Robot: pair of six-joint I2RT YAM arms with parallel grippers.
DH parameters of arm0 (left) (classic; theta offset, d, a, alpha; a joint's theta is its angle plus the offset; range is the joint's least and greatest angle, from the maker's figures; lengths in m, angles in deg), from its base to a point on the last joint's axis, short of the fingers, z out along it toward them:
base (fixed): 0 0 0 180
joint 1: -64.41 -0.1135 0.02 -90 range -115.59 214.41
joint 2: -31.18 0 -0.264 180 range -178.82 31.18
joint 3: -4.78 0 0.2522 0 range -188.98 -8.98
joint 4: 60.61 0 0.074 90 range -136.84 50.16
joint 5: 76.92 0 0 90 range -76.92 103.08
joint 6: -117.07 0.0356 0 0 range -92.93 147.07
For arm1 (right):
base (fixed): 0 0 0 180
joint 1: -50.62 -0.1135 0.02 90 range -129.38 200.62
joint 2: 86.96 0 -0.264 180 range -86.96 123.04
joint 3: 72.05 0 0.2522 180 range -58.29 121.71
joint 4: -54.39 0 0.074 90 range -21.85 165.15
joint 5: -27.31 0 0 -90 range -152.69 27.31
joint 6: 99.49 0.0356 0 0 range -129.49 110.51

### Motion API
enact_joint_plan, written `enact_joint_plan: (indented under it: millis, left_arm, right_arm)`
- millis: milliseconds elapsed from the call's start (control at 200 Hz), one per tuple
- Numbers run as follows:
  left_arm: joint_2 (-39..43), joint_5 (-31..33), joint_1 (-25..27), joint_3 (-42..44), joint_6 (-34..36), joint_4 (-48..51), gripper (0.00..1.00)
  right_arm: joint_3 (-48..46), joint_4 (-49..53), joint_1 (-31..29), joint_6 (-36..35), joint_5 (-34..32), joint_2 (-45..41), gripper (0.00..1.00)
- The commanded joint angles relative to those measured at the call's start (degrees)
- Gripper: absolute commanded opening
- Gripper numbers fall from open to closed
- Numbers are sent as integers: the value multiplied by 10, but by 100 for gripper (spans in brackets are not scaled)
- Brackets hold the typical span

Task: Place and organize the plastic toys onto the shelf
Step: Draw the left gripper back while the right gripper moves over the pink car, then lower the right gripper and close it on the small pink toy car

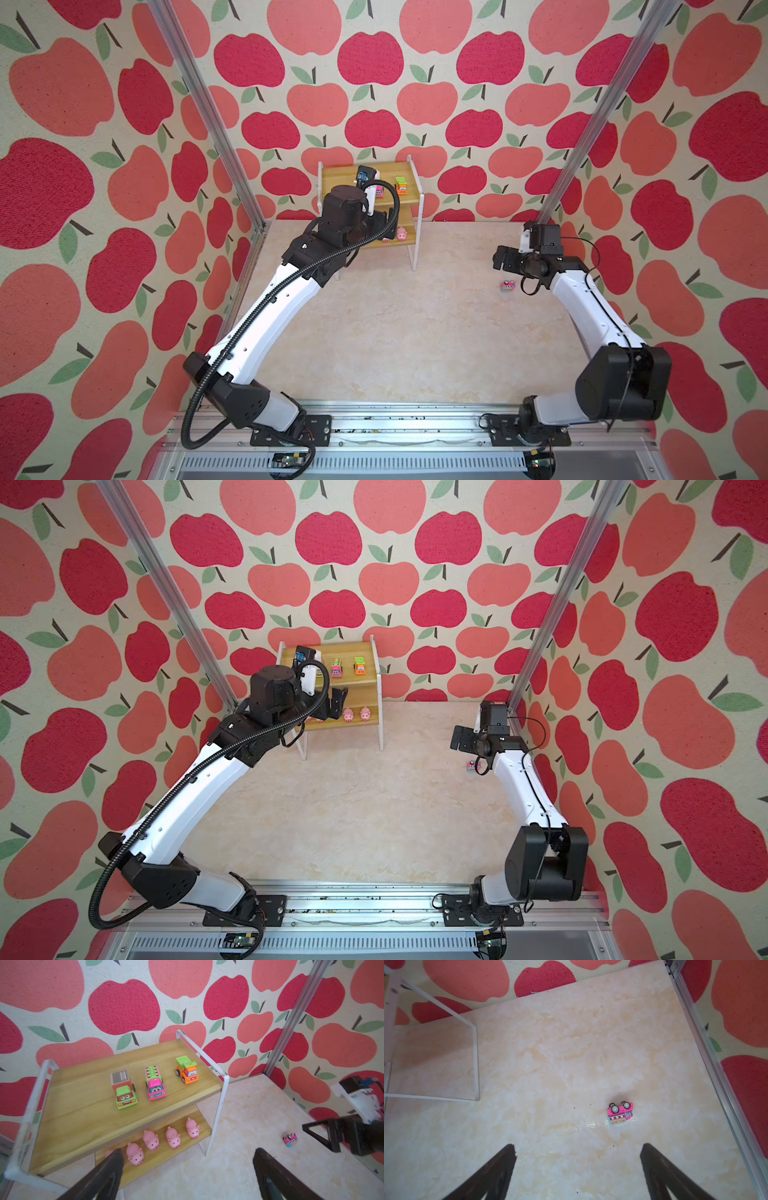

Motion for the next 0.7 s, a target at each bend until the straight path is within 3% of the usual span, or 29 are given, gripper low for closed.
enact_joint_plan:
  millis: [0, 300, 560, 695]
  left_arm:
    - [49, -89, 19, 87, 5, -59, 99]
    - [124, -164, 87, 311, -5, -180, 100]
    - [95, -184, 108, 360, -13, -225, 97]
    - [85, -189, 110, 364, -15, -233, 97]
  right_arm:
    - [-21, 16, 33, 54, 2, 21, 96]
    - [-19, -20, 103, 156, 78, 125, 92]
    - [51, 19, 103, 109, 73, 217, 91]
    - [60, 11, 103, 133, 74, 243, 91]
